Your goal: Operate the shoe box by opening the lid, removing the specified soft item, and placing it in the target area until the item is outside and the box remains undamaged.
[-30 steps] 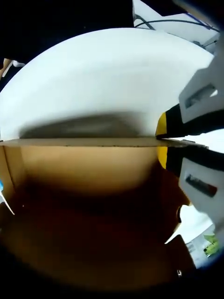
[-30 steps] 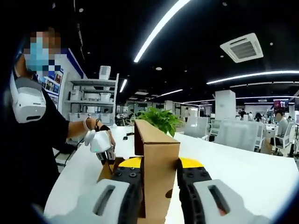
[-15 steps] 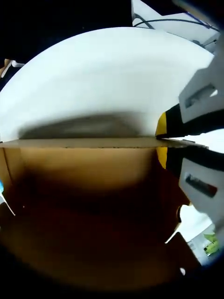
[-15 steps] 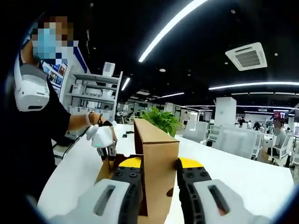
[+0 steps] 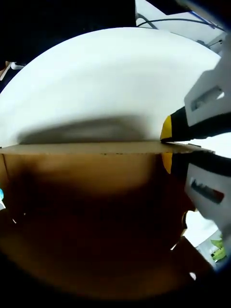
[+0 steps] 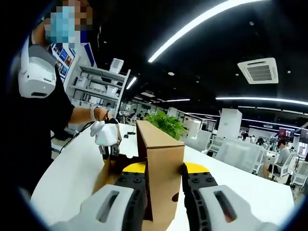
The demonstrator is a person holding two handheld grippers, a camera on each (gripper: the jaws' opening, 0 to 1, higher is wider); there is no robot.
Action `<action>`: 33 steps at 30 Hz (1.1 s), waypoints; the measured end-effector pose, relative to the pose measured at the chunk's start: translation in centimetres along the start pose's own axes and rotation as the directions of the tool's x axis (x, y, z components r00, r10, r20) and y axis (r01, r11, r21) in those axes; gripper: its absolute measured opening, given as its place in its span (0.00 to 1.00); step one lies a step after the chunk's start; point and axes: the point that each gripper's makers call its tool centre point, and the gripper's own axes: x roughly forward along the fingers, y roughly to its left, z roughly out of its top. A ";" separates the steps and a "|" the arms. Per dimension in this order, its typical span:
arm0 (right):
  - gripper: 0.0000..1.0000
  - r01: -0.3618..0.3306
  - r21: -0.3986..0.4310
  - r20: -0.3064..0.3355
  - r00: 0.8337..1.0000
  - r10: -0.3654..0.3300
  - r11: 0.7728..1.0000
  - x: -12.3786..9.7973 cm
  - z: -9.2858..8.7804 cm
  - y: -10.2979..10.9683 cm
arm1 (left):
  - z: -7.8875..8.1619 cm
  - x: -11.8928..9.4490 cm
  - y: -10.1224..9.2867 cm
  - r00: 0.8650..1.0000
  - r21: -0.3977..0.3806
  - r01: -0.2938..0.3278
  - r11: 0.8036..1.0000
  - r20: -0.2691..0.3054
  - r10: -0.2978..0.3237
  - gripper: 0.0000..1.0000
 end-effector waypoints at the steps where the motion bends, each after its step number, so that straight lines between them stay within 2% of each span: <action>1: 0.27 0.002 -0.005 0.001 1.000 -0.002 1.000 0.0 0.0 0.1 | 0.0 0.0 0.0 1.000 0.004 -0.004 1.000 0.003 0.004 0.05; 8: 0.26 0.008 0.007 0.012 1.000 -0.008 1.000 0.1 0.0 0.0 | -0.2 0.0 0.0 0.999 -0.008 -0.020 1.000 0.029 0.020 0.16; 19: 0.26 0.007 0.000 0.014 1.000 -0.007 1.000 0.2 0.0 0.1 | 0.1 -0.1 0.1 0.997 -0.043 -0.024 0.999 0.075 0.027 0.27; 22: 0.26 0.009 -0.001 0.012 1.000 -0.009 1.000 0.2 0.0 0.1 | 0.3 -0.2 -0.2 0.995 -0.074 -0.017 0.997 0.095 0.024 0.39; 25: 0.26 0.009 0.003 0.015 1.000 -0.009 1.000 0.2 0.0 0.1 | 1.0 -0.2 -0.6 0.988 -0.127 0.014 0.992 0.157 0.007 0.53; 26: 0.26 0.009 0.012 0.020 1.000 -0.010 1.000 0.2 0.0 0.1 | 0.9 -0.3 -0.5 0.987 -0.132 0.013 0.991 0.160 0.008 0.56; 33: 0.26 0.010 0.007 0.016 1.000 -0.010 1.000 0.3 0.0 0.2 | 1.3 -1.3 -0.1 0.978 -0.156 -0.027 0.987 0.200 0.058 0.65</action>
